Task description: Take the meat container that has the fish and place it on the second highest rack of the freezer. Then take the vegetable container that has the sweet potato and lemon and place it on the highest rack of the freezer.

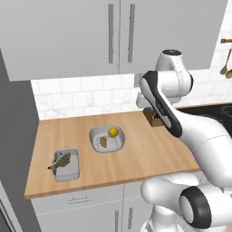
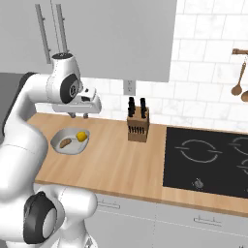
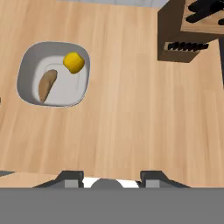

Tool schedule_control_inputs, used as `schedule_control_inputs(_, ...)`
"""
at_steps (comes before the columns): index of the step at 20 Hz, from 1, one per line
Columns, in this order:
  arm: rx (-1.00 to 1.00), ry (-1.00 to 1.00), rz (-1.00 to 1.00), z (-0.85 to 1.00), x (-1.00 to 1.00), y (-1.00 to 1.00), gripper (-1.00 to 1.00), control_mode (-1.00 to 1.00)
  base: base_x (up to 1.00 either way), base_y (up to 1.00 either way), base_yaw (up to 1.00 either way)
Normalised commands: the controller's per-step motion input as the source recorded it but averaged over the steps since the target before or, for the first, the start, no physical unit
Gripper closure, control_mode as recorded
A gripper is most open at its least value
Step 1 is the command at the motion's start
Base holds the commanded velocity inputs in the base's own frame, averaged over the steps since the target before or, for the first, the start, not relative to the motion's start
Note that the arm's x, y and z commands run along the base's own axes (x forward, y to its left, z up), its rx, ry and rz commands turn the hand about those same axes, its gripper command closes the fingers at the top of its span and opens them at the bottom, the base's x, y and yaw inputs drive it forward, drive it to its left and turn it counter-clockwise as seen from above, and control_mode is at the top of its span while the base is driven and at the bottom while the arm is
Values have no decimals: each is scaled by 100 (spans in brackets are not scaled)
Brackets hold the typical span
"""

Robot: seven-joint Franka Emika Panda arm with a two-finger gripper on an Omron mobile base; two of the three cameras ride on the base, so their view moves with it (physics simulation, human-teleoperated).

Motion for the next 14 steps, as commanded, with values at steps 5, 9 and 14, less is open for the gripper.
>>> schedule_control_inputs(5, -8, -2, 5, -7, -31, 31, -100, -100, 0, 0, 0)
schedule_control_inputs(9, -26, -1, 29, -25, -67, 97, -100, -100, 0, 0, 0)
schedule_control_inputs(14, -29, 0, 38, -34, -15, 100, -100, -100, 0, 0, 0)
